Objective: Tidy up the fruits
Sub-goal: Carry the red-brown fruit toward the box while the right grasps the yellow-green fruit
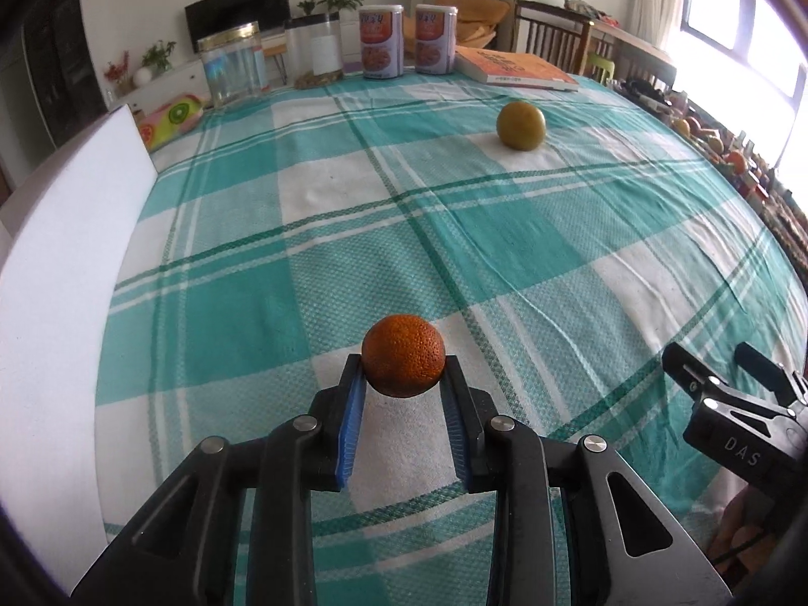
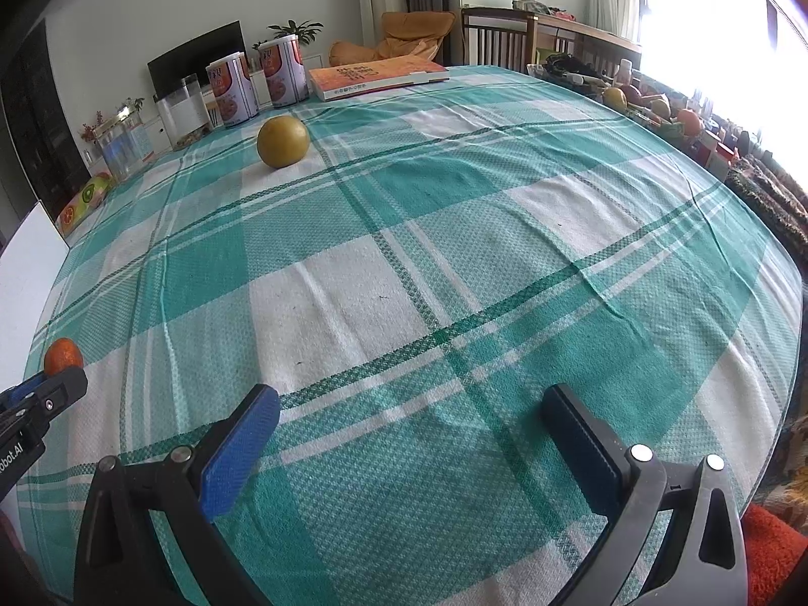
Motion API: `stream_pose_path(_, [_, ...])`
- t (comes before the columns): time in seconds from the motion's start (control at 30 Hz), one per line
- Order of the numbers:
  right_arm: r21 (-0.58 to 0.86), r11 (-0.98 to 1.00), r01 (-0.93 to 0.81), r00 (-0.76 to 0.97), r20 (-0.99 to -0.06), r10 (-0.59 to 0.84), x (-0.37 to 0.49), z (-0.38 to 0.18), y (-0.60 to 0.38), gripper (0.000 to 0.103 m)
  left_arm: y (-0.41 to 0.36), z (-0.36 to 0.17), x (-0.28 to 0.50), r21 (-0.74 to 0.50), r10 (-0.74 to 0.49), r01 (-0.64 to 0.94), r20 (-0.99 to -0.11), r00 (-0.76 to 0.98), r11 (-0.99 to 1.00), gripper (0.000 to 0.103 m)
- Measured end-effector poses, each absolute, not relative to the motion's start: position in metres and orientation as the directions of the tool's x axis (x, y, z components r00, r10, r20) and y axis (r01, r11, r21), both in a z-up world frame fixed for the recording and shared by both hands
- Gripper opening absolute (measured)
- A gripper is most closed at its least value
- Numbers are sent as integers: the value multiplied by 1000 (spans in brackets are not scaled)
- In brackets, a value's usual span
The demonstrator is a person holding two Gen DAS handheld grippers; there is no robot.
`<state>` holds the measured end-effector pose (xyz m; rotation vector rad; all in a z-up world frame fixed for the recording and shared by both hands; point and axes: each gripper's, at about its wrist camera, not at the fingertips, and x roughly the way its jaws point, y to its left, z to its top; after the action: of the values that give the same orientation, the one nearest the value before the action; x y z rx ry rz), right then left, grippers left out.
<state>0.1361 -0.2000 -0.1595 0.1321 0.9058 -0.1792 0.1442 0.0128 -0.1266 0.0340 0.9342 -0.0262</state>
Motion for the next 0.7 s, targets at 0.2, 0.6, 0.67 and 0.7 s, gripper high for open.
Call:
stream_pose_path(0.2, [45,976,212,608,-788,-96,135,-159,-200,103,17,-133,141,0,-30,49,-794,607,999,44])
stream_pose_path(0.6, [228,973,15,677,-719,158,238,-104,-193,103,33,-124,130,-168,-141,15,-767,626,986,29])
stream_pose_path(0.67, [221,975,-25,631,-753,187,292,-110,-183,102,36,-114,119,-207,-173,19,-761,625,978,29])
stream_pose_path(0.7, [222,975,-27,616,-764,191,314,-114,-181,100,37,-109,113,-217,-183,22,-756,629,976,29])
